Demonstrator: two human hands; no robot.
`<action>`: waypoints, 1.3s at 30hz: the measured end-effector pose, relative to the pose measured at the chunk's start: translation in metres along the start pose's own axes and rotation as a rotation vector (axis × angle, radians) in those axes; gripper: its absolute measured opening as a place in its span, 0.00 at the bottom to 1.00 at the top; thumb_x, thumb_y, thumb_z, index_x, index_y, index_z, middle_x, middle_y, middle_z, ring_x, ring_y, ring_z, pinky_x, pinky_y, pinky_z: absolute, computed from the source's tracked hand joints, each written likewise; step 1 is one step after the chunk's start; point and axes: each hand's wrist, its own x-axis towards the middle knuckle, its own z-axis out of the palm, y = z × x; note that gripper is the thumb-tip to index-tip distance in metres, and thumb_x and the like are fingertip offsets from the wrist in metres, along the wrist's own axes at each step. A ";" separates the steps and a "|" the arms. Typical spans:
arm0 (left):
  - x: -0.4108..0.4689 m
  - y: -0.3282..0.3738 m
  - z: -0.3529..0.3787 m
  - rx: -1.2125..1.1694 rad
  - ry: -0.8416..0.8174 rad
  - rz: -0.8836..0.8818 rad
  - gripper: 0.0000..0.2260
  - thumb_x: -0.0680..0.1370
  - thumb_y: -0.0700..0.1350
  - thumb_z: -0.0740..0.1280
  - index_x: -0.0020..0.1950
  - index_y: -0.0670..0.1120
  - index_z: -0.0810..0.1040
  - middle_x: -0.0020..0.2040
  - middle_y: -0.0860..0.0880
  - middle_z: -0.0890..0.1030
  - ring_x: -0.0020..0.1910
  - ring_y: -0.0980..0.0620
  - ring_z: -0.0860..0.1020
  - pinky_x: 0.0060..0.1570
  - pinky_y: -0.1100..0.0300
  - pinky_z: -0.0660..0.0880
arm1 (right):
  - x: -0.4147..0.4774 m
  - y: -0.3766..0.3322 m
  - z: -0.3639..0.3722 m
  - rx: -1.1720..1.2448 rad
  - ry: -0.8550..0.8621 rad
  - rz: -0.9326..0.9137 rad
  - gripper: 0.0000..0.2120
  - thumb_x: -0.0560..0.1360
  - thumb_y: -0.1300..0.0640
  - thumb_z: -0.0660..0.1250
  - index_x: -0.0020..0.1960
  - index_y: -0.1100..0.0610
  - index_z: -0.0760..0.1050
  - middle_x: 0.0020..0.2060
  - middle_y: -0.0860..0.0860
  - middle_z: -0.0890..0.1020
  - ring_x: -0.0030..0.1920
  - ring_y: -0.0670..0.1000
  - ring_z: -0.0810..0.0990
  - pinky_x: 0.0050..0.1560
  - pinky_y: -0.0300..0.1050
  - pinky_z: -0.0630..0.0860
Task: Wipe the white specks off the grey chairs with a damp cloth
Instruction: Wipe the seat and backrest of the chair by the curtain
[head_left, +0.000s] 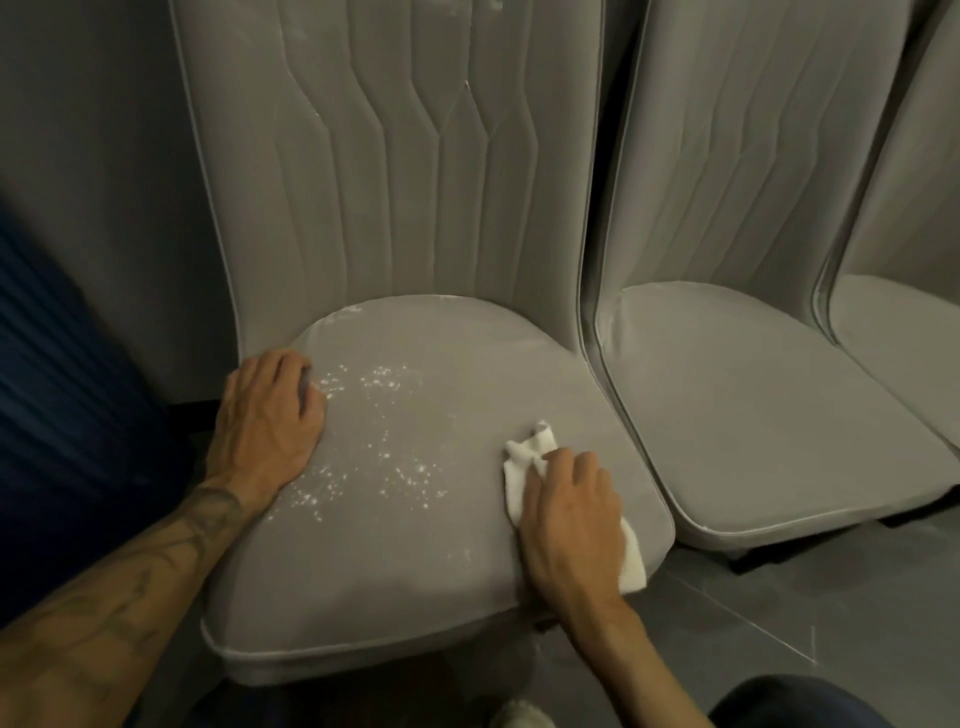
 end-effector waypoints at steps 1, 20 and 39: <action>0.000 0.000 0.000 0.001 0.005 0.000 0.16 0.80 0.49 0.56 0.60 0.41 0.76 0.57 0.39 0.78 0.57 0.38 0.75 0.63 0.42 0.68 | -0.004 -0.012 0.001 0.000 0.024 0.018 0.08 0.83 0.51 0.56 0.51 0.53 0.71 0.47 0.52 0.73 0.45 0.55 0.72 0.46 0.51 0.67; -0.001 -0.003 0.002 0.003 -0.003 -0.004 0.15 0.81 0.49 0.55 0.59 0.43 0.75 0.56 0.42 0.77 0.56 0.41 0.74 0.63 0.44 0.69 | 0.026 -0.037 0.019 0.055 -0.230 -0.527 0.14 0.84 0.48 0.49 0.57 0.54 0.70 0.53 0.52 0.72 0.50 0.56 0.71 0.52 0.54 0.69; 0.000 -0.001 0.000 -0.005 0.025 -0.023 0.12 0.80 0.47 0.58 0.57 0.42 0.75 0.56 0.43 0.78 0.56 0.42 0.75 0.61 0.46 0.70 | 0.160 -0.025 0.044 -0.093 -0.098 -0.152 0.15 0.84 0.51 0.52 0.59 0.62 0.70 0.57 0.62 0.74 0.55 0.64 0.74 0.54 0.58 0.69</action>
